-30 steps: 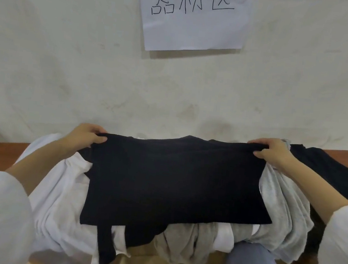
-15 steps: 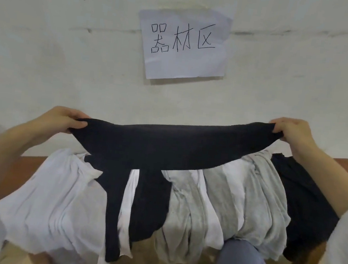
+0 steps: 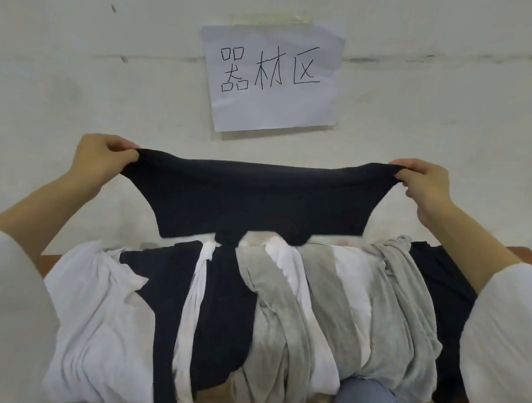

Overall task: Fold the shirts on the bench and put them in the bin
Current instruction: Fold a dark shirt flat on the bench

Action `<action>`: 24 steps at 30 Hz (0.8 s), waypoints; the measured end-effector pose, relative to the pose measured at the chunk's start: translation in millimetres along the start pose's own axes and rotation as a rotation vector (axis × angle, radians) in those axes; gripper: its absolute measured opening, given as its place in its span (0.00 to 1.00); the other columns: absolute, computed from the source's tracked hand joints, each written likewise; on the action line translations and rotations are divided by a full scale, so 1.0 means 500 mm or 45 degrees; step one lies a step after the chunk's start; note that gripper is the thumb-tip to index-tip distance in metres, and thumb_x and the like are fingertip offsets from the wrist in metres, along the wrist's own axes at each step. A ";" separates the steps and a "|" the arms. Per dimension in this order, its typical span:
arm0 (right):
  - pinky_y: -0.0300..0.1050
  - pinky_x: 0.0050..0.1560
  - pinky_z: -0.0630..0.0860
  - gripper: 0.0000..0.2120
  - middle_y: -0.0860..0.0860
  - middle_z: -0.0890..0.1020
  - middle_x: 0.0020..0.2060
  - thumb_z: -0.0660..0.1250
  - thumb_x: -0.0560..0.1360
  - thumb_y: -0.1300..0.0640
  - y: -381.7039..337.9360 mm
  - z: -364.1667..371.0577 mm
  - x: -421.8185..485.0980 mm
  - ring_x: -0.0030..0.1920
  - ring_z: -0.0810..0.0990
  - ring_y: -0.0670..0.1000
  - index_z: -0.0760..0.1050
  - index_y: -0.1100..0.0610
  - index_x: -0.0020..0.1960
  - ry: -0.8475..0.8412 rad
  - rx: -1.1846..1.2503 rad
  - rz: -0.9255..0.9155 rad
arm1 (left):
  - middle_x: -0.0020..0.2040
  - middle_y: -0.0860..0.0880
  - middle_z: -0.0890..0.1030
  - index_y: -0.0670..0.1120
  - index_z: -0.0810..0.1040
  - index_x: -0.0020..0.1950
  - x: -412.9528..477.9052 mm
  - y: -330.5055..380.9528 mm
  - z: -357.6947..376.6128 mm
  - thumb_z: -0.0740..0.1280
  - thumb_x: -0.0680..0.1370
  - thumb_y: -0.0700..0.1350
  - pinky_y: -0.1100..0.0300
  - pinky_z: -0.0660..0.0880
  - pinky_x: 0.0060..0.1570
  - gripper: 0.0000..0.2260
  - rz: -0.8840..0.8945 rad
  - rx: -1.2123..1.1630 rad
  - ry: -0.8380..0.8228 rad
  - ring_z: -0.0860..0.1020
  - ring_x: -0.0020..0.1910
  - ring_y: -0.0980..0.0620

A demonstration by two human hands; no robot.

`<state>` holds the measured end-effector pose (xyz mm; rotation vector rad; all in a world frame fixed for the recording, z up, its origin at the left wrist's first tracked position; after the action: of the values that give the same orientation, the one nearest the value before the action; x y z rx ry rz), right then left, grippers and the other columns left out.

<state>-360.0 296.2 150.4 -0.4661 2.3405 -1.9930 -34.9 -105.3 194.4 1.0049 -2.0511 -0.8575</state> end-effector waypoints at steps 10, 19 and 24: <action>0.27 0.49 0.72 0.23 0.47 0.82 0.40 0.63 0.70 0.76 0.280 -0.047 -0.232 0.44 0.79 0.44 0.79 0.47 0.35 -0.358 -0.660 -0.120 | 0.35 0.56 0.80 0.56 0.78 0.34 -0.338 -0.246 0.068 0.73 0.68 0.37 0.75 0.69 0.41 0.13 0.200 0.323 -0.420 0.78 0.38 0.60; 0.44 0.54 0.73 0.17 0.48 0.82 0.46 0.61 0.73 0.70 0.317 0.026 -0.298 0.51 0.78 0.50 0.81 0.51 0.47 -0.299 -0.859 -0.224 | 0.45 0.53 0.81 0.49 0.81 0.45 -0.372 -0.312 0.182 0.66 0.74 0.36 0.62 0.73 0.48 0.08 0.165 0.544 -0.577 0.78 0.44 0.55; 0.41 0.50 0.74 0.17 0.50 0.78 0.53 0.60 0.79 0.47 0.323 0.164 -0.324 0.50 0.78 0.48 0.72 0.55 0.64 -0.679 -0.817 0.010 | 0.52 0.51 0.80 0.46 0.79 0.55 -0.375 -0.276 0.301 0.63 0.80 0.46 0.62 0.72 0.54 0.09 -0.186 0.270 -0.818 0.78 0.51 0.54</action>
<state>-220.8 278.9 -47.9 -0.8692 2.5187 -0.8898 -14.9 23.1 -50.3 1.0981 -2.6756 -1.1696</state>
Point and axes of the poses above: each hand's wrist, its own x-axis towards the middle knuckle, its own z-axis out of the palm, y = z × x, the point moved 7 cm from there along x, towards the middle knuckle
